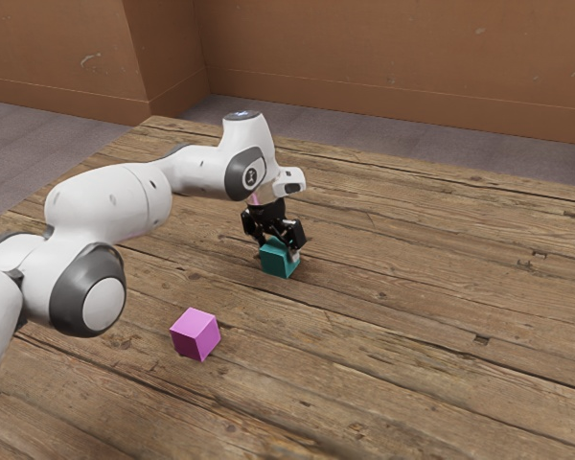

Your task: Pick up the blue block with one arm, and put the blue block on the pink block with one arm

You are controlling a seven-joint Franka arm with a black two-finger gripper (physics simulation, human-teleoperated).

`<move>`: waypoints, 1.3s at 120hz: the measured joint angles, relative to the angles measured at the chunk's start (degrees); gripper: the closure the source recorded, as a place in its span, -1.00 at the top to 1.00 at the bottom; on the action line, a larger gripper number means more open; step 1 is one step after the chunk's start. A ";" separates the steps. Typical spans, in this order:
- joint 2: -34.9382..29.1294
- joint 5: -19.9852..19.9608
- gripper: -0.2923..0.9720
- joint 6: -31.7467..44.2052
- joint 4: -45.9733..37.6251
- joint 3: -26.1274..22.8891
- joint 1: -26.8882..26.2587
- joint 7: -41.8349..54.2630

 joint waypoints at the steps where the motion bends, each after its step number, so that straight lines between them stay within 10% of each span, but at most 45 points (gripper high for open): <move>1: 0.01 0.00 0.50 0.00 0.00 -0.02 0.01 -0.04; 93: -2.21 0.35 -0.03 0.15 -0.91 -0.43 0.11 -2.40; 156: -44.55 6.55 -0.05 18.25 -59.46 3.37 -3.10 -3.23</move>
